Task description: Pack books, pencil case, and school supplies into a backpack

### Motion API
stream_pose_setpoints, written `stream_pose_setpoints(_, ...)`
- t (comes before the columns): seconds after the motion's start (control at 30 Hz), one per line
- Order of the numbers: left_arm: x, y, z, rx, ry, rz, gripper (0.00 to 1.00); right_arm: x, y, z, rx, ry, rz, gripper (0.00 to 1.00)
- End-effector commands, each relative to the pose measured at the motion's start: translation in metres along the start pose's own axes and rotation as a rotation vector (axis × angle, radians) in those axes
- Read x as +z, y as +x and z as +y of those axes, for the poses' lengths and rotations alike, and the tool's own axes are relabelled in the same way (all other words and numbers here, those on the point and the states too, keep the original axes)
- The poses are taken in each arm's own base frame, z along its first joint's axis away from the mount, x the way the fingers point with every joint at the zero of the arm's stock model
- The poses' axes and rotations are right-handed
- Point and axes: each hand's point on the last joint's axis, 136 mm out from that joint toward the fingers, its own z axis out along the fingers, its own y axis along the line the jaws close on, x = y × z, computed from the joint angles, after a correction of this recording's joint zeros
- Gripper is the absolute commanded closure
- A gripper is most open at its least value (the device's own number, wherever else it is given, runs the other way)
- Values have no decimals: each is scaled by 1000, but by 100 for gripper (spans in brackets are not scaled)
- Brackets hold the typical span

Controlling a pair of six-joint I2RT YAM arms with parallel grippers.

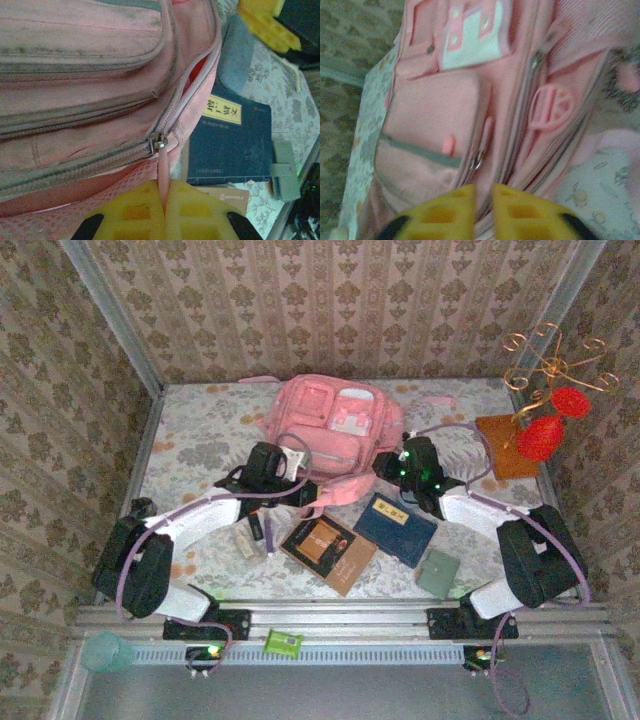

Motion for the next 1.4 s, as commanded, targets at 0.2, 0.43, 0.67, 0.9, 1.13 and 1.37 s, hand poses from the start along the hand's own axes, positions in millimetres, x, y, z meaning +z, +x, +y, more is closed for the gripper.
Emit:
stream_pose_setpoints(0.2,-7,-34,-38,187,85,-50,100,-22,46,31,-348,-43,298,42)
stream_pose_setpoints(0.43,-6,-32,-36,218,62,-33,100,-24,41,20,-452,106,289,41)
stream_pose_setpoints(0.67,1,-32,-41,204,62,-51,100,-15,46,14,67,57,227,27)
stream_pose_setpoints(0.9,8,-28,-46,213,73,-44,100,20,48,33,203,-33,239,22)
stream_pose_setpoints(1.13,5,-30,-44,216,46,-60,100,31,47,26,199,-22,207,76)
stream_pose_setpoints(1.37,-10,-11,-4,149,-116,32,100,-11,-2,-6,-39,230,-63,100)
